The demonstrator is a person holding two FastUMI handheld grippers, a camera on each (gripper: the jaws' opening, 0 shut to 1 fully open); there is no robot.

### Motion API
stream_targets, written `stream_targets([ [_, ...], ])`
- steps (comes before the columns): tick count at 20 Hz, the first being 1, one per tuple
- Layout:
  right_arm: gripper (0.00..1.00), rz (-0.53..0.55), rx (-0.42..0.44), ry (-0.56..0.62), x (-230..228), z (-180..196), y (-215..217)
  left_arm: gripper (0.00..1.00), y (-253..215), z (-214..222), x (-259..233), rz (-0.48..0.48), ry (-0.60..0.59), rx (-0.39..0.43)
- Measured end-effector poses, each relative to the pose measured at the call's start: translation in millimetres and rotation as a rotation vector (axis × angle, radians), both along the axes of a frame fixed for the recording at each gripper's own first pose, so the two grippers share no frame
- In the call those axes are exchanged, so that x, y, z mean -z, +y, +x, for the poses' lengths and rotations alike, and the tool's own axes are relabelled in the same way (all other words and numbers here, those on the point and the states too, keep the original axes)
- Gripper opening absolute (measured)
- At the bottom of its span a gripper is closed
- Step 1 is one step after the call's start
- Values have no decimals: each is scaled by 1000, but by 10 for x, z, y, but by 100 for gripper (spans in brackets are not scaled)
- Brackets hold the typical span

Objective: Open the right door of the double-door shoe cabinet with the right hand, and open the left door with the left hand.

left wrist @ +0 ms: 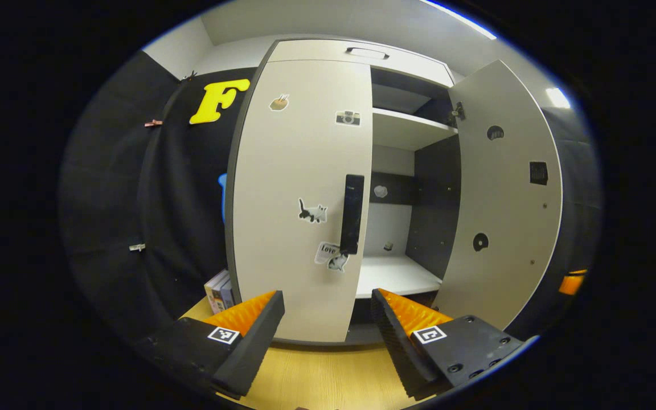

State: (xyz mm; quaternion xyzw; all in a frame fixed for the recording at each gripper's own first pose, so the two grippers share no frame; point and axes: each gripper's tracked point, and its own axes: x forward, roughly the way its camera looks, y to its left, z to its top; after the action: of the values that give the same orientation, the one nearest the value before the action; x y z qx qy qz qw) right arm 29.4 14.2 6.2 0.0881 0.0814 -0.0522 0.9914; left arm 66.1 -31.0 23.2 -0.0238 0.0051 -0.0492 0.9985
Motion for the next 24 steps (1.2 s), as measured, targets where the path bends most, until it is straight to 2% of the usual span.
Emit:
stream_targets([
  [2,90,6,16,5,38,-46,-1,95,-115,197,-153,-10,-13,41],
  [3,96,6,28,11,56,-49,-21,95,-148,288,-241,-16,-21,52],
  [5,95,11,66,1,6,-43,-94,95,-206,474,-376,-10,-33,69],
  [6,100,16,89,-3,3,-46,-124,95,-223,575,-423,2,-38,71],
  [7,99,20,104,-7,-6,-67,-132,95,-236,682,-454,18,-39,71],
  [9,98,26,121,-9,11,-80,-121,95,-196,902,-479,61,-59,32],
  [11,98,20,129,7,78,-114,-111,95,-217,1095,-466,81,-69,26],
  [15,98,-25,141,52,262,-161,-96,95,-367,1346,-419,19,-41,72],
  [18,98,-47,134,63,313,-150,-61,94,-353,1471,-450,11,-37,42],
  [20,99,-30,133,68,347,-140,-43,88,-360,1520,-447,16,-25,27],
  [21,99,-19,132,68,358,-119,-35,81,-377,1544,-444,19,-18,26],
  [24,98,-12,139,65,375,-129,-103,72,-407,1572,-410,15,0,23],
])
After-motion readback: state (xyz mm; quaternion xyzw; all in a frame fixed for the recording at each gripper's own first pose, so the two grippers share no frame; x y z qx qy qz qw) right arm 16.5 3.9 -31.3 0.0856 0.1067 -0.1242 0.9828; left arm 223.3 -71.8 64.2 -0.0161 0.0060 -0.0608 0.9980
